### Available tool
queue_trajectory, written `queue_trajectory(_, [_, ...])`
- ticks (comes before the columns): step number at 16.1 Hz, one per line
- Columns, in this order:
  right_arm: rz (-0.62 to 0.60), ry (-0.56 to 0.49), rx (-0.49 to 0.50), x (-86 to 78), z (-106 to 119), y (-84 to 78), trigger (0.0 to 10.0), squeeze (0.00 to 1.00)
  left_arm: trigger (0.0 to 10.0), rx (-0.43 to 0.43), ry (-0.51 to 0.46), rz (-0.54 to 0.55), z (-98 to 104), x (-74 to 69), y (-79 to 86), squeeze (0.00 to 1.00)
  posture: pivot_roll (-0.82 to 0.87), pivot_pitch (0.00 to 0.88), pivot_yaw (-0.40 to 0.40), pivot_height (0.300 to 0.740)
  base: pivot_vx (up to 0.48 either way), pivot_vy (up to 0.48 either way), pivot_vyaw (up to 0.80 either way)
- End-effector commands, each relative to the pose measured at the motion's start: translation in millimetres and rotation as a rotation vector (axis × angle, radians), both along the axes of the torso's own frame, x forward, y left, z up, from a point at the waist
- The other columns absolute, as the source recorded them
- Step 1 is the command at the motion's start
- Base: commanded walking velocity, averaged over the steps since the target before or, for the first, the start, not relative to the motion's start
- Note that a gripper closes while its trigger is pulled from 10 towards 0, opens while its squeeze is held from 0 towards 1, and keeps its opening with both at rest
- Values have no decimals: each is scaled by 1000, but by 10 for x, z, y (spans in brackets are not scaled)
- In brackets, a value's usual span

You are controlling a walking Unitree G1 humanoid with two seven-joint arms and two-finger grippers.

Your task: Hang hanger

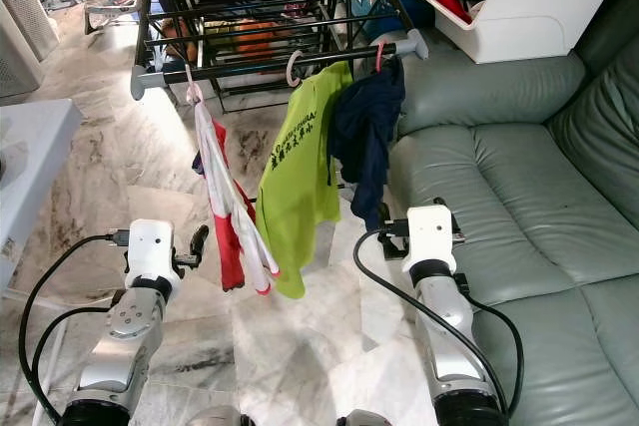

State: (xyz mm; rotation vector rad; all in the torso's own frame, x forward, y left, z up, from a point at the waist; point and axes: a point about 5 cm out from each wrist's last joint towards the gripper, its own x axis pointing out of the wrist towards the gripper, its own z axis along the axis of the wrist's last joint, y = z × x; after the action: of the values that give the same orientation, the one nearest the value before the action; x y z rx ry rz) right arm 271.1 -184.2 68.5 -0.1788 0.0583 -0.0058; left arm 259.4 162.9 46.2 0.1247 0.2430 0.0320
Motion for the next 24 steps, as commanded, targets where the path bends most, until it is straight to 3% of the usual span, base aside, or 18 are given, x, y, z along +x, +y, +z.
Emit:
queue_trajectory(1, [-3, -8, 12, 15, 10, 17, 10000, 0, 10000, -3, -13, -8, 34, 22, -9, 0, -38, 0, 46, 740, 0, 0, 0])
queue_trajectory(14, [-49, 8, 54, 48, -13, -57, 10000, 0, 10000, -4, -25, -12, 48, 55, -27, 0, -40, 0, 45, 740, 0, 0, 0])
queue_trajectory(22, [-63, 16, 25, 70, -40, -49, 10000, 0, 10000, -1, -27, -11, 50, 63, -30, 0, -40, 0, 48, 740, 0, 0, 0])
queue_trajectory(24, [-112, 23, 45, 61, -58, -68, 10000, 0, 10000, -1, -25, -12, 47, 62, -36, 0, -40, 0, 48, 740, 0, 0, 0])
